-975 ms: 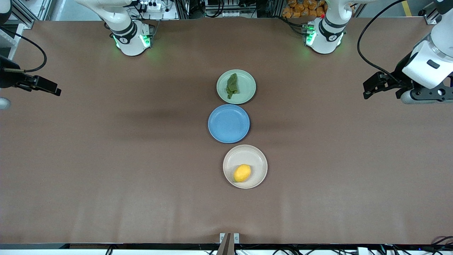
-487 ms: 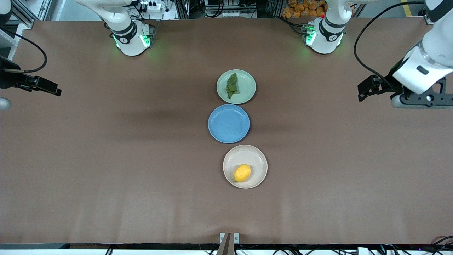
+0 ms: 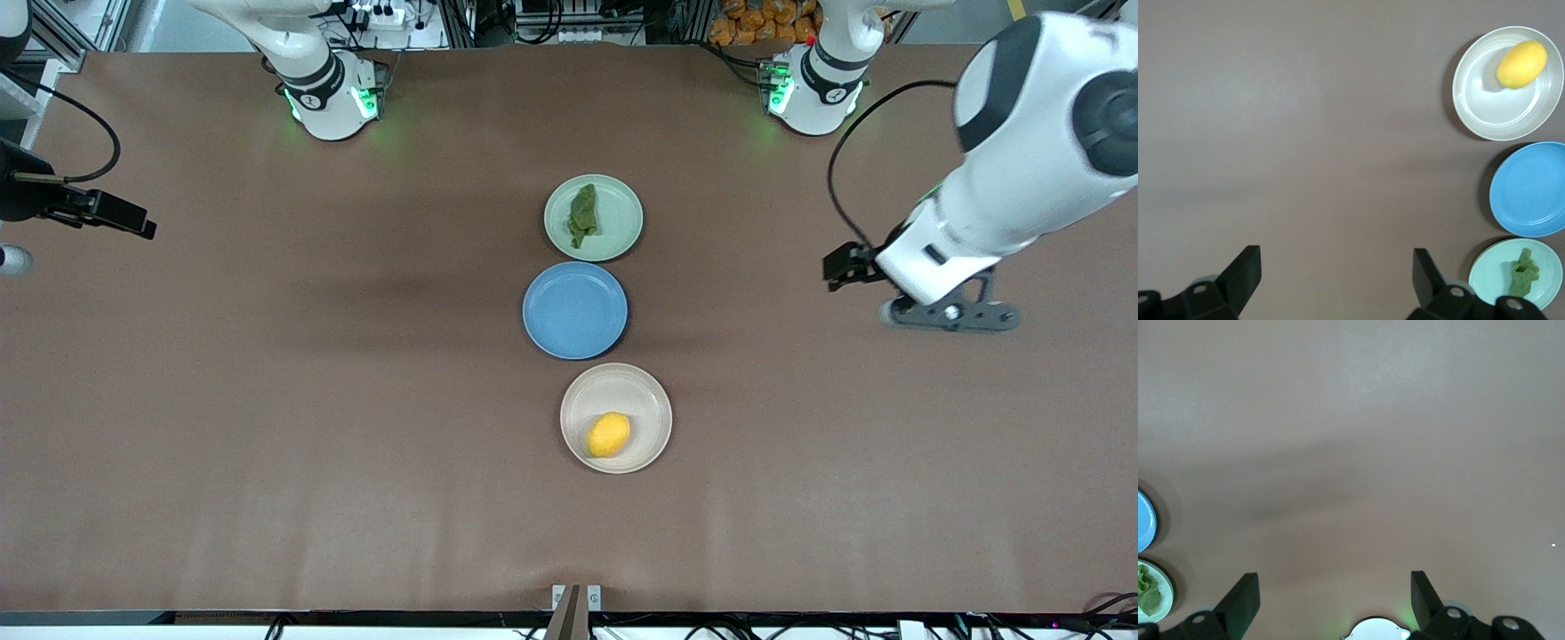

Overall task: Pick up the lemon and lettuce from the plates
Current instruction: 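Move the left gripper toward the lemon on the white plate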

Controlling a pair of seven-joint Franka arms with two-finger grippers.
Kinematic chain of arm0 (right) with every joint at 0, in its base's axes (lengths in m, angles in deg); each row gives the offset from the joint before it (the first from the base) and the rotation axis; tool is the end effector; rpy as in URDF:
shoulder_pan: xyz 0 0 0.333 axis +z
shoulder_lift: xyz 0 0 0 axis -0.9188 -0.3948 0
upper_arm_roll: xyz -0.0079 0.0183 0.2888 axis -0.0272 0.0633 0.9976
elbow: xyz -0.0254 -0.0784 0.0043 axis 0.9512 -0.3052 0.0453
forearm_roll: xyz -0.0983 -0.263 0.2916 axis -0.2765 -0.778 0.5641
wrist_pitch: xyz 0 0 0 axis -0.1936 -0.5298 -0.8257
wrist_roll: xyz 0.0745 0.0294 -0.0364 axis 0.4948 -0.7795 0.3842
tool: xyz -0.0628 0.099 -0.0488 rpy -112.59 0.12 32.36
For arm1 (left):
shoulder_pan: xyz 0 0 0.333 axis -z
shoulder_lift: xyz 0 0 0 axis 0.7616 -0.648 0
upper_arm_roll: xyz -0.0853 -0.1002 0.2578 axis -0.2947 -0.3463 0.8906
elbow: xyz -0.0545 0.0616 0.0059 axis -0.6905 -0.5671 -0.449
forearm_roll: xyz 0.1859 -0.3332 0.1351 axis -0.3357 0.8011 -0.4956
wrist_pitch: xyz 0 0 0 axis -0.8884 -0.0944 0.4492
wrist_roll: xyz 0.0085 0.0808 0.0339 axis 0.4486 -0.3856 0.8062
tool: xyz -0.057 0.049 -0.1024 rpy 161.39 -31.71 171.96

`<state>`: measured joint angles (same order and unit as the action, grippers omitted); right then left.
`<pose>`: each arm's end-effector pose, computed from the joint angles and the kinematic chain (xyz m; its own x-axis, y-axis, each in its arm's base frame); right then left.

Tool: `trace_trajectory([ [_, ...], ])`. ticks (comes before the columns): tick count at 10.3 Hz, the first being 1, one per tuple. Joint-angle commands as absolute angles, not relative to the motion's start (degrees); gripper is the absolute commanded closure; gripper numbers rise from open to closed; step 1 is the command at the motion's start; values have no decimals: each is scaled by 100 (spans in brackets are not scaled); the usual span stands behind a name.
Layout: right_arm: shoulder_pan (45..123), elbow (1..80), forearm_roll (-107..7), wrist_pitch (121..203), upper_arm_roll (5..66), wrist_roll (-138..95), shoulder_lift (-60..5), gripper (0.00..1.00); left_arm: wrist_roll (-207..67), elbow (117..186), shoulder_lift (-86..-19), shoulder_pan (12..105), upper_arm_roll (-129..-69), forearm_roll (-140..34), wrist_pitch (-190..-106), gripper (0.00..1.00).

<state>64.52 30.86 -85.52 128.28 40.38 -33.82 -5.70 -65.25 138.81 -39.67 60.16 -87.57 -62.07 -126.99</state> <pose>0.5543 -0.0262 0.5541 0.9700 -0.1760 -0.1674 -0.1780 -0.9840 0.0036 0.6014 -0.1812 0.4803 0.9930 -0.0984 -0.0648 -0.0975 -0.9951 0.0164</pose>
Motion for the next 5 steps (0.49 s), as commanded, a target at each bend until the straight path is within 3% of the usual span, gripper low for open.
trace_trajectory([
  [1, 6481, 3095, -8473, 12726, 4006, -3384, -571, 0, -6320, 13738, -4303, 6208, -8748, -6175, -12921, 0],
  [5, 6508, 3140, -8455, 12576, 4014, -3384, -553, 0, -5977, 13721, -4804, 6568, -8748, -6122, -13588, 0],
])
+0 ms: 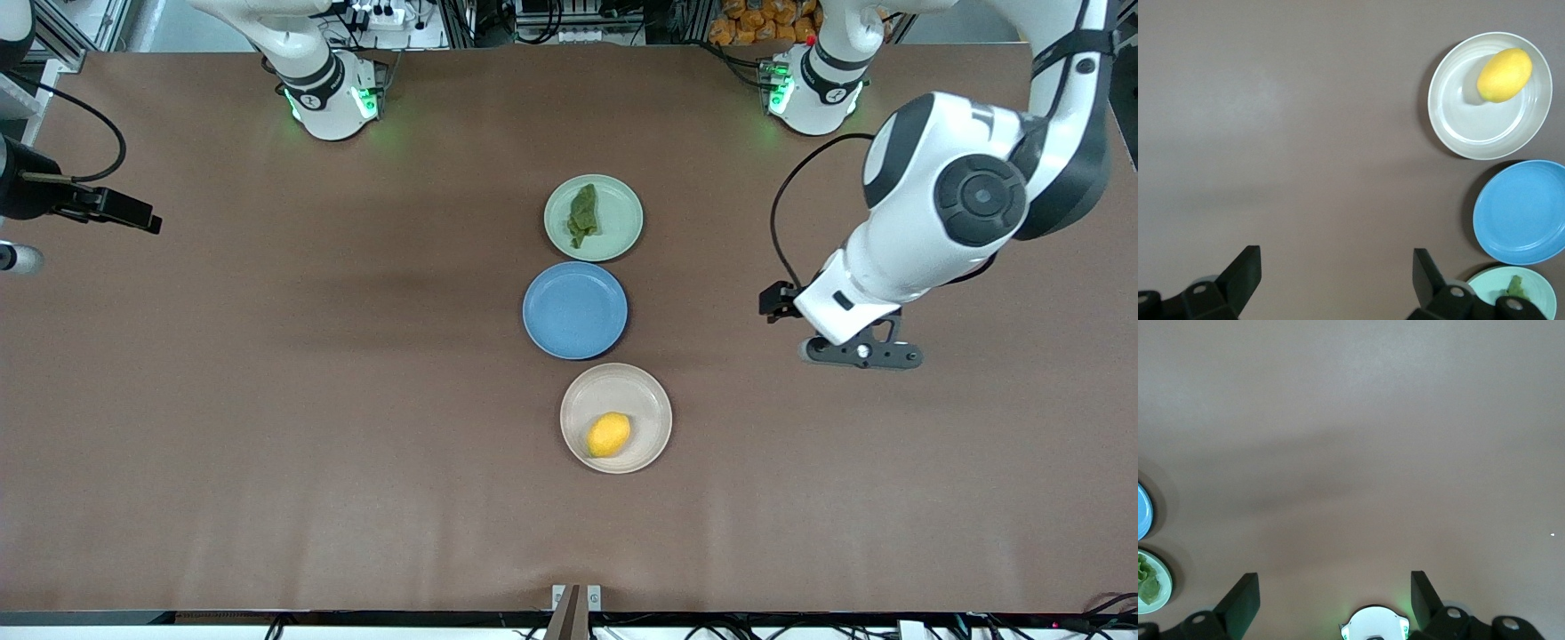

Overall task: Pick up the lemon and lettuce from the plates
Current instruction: 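Move the left gripper toward the lemon on the white plate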

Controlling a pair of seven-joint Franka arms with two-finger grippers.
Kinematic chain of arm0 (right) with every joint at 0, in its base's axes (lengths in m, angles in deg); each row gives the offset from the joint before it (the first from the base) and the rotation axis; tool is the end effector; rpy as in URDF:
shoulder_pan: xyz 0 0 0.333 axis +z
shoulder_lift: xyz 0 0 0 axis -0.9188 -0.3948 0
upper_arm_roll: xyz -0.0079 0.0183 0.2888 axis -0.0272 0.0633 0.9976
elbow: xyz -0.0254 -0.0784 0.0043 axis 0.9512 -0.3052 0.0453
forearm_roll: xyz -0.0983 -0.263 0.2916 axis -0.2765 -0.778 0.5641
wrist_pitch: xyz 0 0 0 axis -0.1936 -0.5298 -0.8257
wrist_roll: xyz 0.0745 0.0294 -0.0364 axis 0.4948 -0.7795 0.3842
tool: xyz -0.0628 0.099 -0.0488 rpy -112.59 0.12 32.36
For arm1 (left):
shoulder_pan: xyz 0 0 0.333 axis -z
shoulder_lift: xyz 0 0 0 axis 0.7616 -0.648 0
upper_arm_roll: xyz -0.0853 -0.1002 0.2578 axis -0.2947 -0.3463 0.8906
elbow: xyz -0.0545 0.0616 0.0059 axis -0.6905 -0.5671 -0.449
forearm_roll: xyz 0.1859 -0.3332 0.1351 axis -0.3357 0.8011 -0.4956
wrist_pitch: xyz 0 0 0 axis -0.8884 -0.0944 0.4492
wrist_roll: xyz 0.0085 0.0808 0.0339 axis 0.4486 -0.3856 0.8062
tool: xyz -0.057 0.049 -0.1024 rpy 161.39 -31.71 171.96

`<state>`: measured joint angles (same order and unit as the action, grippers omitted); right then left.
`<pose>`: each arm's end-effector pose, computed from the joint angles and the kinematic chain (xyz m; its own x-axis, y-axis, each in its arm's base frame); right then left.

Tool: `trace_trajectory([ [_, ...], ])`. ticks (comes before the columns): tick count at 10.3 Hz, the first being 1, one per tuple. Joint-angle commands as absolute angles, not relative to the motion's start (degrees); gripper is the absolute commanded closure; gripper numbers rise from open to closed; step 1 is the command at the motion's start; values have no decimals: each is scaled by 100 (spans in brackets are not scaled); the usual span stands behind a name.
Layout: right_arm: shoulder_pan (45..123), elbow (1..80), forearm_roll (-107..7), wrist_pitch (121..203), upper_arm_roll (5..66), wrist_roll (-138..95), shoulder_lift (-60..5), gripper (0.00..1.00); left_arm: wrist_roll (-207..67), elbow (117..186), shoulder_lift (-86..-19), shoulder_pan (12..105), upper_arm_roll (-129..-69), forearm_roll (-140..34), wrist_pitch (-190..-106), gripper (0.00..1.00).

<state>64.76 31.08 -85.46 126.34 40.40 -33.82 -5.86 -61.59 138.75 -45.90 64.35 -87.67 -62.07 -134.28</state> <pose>0.5500 -0.0233 0.5487 0.9634 -0.1705 -0.2070 -0.1727 -0.9849 0.0077 0.6145 -0.2346 0.4217 0.9932 -0.1057 -0.0495 -0.1043 -0.9941 0.0298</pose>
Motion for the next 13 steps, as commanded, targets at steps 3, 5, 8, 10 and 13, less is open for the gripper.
trace_trajectory([
  [3, 6508, 3158, -8455, 12559, 4014, -3384, -544, 0, -5686, 13598, -5409, 6858, -8748, -6139, -14291, 0],
  [5, 6517, 3158, -8455, 12471, 4014, -3384, -544, 0, -5616, 13589, -5832, 7096, -8748, -6148, -15090, 0],
  [8, 6517, 3158, -8455, 12436, 4014, -3384, -544, 0, -5564, 13589, -6175, 7237, -8748, -6148, -15513, 0],
  [10, 6534, 3158, -8420, 12191, 4032, -3384, -562, 0, -5406, 13589, -6491, 7351, -8739, -6148, -16031, 0],
  [13, 6543, 3263, -8279, 11987, 4032, -3384, -553, 0, -5238, 13589, -6861, 7474, -8730, -6148, -16743, 0],
])
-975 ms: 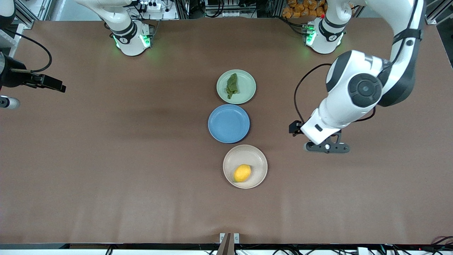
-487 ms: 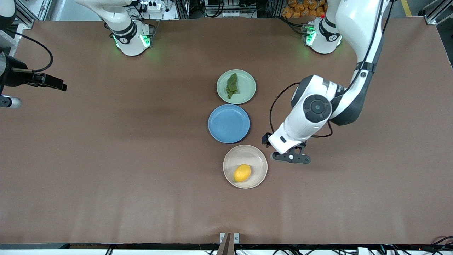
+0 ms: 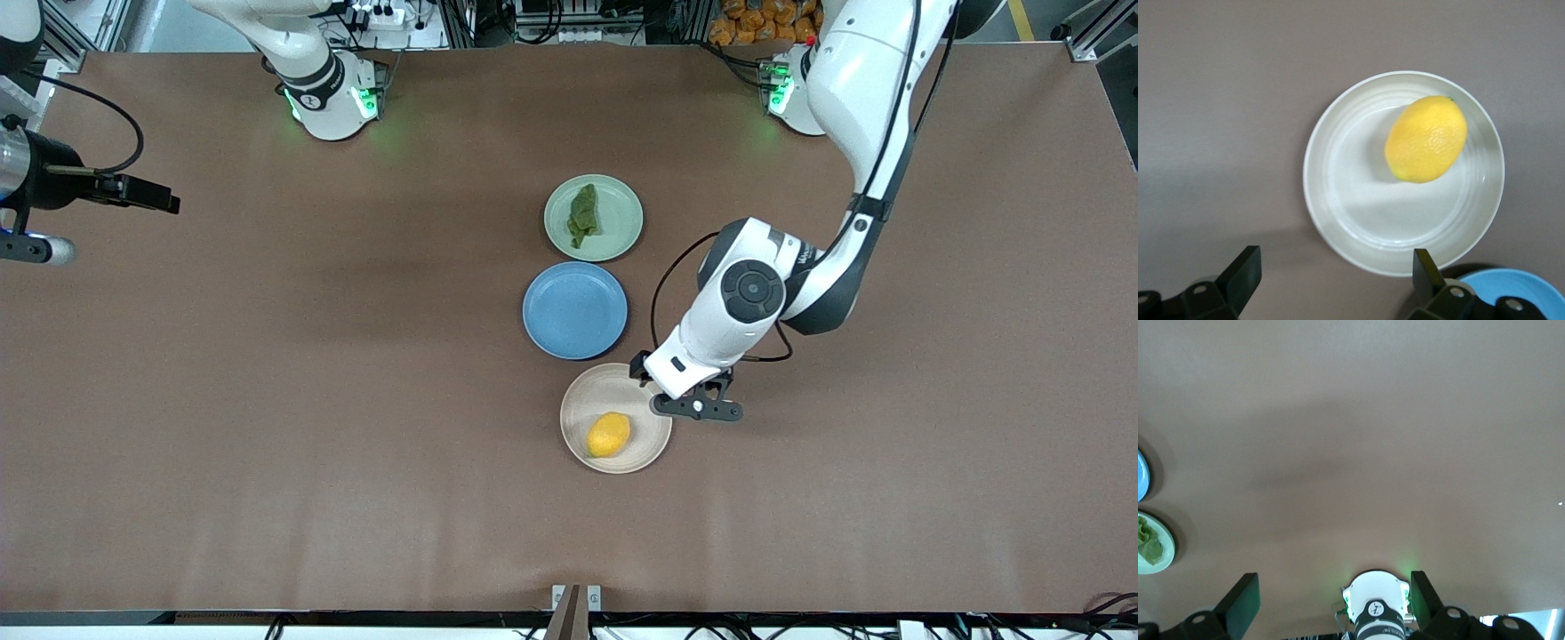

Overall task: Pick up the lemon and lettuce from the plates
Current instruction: 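Lower the left gripper and close it on the yellow lemon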

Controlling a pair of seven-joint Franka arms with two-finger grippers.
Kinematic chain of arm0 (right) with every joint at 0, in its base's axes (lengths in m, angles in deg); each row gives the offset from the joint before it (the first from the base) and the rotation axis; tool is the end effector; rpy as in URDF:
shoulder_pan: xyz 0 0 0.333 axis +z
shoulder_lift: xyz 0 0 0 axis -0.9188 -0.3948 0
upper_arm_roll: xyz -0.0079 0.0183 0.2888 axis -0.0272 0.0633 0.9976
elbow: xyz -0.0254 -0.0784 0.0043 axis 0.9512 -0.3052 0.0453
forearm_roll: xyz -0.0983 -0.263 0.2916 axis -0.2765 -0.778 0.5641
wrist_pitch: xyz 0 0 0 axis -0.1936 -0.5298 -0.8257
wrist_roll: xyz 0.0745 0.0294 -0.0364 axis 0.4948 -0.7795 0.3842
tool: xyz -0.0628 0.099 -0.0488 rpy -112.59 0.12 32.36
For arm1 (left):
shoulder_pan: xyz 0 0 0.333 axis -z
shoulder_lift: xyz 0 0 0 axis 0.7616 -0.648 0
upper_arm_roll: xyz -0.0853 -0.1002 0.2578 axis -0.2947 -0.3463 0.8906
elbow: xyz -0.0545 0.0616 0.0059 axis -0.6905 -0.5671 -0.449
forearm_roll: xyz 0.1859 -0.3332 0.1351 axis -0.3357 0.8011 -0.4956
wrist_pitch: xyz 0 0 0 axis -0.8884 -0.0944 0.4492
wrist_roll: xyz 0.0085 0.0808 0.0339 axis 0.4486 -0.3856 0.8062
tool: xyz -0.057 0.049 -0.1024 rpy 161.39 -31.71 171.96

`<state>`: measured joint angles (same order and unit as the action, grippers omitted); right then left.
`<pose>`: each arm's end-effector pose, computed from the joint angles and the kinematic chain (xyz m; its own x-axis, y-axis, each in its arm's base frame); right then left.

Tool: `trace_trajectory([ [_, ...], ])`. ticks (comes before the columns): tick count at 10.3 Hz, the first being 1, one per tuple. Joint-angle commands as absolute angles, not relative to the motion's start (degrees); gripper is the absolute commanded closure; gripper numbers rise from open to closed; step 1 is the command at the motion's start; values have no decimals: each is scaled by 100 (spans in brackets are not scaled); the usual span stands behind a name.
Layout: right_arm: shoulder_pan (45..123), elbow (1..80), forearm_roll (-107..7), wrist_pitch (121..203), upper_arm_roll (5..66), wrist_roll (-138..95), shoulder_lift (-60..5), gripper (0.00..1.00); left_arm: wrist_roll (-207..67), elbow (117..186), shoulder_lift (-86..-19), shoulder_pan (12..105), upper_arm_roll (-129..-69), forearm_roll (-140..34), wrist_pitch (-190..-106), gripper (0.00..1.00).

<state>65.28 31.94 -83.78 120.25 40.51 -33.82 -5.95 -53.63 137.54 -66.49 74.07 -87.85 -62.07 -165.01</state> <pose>0.5341 -0.0122 0.5358 0.9330 -0.1485 -0.3279 -0.1593 -0.9872 -0.0062 0.6256 -0.3679 0.2336 0.9883 -0.1009 0.1142 -0.1162 -0.9839 0.1356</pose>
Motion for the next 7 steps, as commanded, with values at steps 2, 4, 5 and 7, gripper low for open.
trace_trajectory([
  [2, 6543, 3263, -8288, 11996, 4032, -3375, -553, 0, -5229, 13589, -7151, 7640, -8722, -6148, -17393, 0],
  [4, 6543, 3263, -8288, 12057, 4032, -3375, -553, 0, -4950, 13589, -7336, 7720, -8722, -6139, -17956, 0],
  [5, 6543, 3254, -8288, 12084, 4032, -3366, -553, 0, -4913, 13589, -7415, 7729, -8722, -6140, -18098, 0],
  [7, 6534, 3228, -8288, 12232, 4023, -3366, -553, 0, -4913, 13589, -7591, 7738, -8722, -6140, -18537, 0],
])
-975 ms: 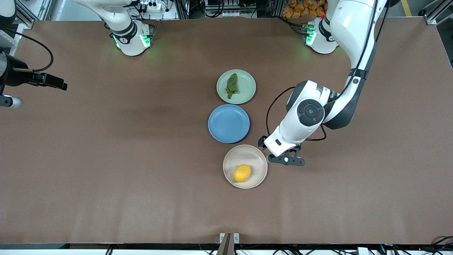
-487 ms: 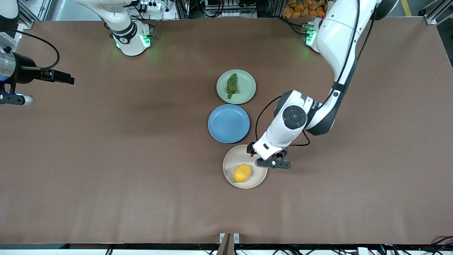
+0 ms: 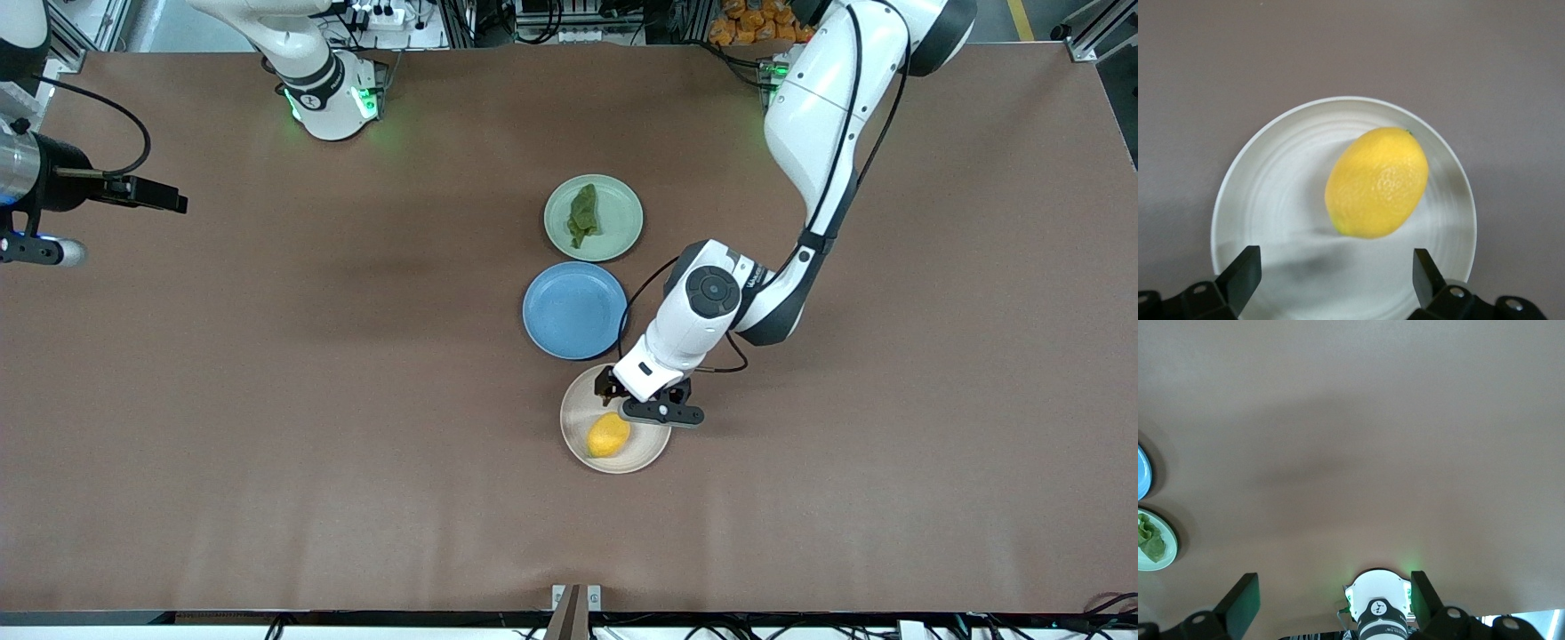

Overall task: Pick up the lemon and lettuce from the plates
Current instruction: 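Lower the left gripper and close it on the yellow lemon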

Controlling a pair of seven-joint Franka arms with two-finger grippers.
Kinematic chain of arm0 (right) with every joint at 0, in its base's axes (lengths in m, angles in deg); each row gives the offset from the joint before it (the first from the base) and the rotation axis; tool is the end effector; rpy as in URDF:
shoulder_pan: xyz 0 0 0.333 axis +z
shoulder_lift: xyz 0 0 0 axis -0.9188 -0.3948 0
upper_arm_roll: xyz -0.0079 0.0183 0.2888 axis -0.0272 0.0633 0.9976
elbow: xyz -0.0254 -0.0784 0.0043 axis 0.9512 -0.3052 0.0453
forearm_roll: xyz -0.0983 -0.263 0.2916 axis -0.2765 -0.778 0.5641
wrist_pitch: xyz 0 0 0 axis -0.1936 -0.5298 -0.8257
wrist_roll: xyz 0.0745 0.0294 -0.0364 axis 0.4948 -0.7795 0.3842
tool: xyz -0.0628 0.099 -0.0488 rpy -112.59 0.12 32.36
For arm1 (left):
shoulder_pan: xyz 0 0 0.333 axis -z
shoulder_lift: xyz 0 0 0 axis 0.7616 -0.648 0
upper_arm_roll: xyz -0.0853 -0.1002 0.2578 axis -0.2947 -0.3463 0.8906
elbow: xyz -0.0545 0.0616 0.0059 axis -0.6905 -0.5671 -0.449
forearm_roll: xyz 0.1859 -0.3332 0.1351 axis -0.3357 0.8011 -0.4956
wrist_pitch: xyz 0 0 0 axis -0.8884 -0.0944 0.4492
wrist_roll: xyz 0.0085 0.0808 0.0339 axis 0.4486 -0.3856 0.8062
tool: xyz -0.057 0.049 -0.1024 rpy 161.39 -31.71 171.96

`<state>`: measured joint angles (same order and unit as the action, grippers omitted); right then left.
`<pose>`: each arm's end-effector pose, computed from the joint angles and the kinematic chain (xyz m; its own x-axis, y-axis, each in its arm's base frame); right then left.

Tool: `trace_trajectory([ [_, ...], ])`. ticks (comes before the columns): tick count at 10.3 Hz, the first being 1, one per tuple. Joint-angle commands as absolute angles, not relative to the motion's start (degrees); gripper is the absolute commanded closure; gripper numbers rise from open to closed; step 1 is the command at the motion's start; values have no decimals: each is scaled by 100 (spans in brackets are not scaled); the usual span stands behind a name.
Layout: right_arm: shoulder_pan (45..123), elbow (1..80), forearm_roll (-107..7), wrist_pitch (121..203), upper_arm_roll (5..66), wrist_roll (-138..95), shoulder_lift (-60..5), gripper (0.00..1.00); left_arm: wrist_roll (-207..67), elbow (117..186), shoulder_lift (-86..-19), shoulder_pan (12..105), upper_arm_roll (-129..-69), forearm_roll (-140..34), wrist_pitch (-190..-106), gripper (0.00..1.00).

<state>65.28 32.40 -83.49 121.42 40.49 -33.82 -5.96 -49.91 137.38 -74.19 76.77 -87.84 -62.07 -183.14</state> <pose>0.5365 -0.0118 0.5331 0.9367 -0.1485 -0.3170 -0.1608 -0.9869 -0.0127 0.6216 -0.4036 0.1735 0.9652 -0.0371 0.2587 -0.0997 -0.9673 0.2332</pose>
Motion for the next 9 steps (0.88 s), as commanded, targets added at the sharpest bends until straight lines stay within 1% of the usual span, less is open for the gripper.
trace_trajectory([
  [1, 6534, 3202, -8288, 12346, 4032, -3366, -553, 0, -4913, 13589, -7635, 7808, -8713, -6140, -18582, 0],
  [3, 6534, 3202, -8297, 12453, 4023, -3366, -544, 0, -4913, 13589, -7679, 7808, -8704, -6148, -18731, 0],
  [9, 6543, 3202, -8288, 12453, 4032, -3366, -544, 0, -4808, 13589, -7960, 7905, -8704, -6131, -19776, 0],
])
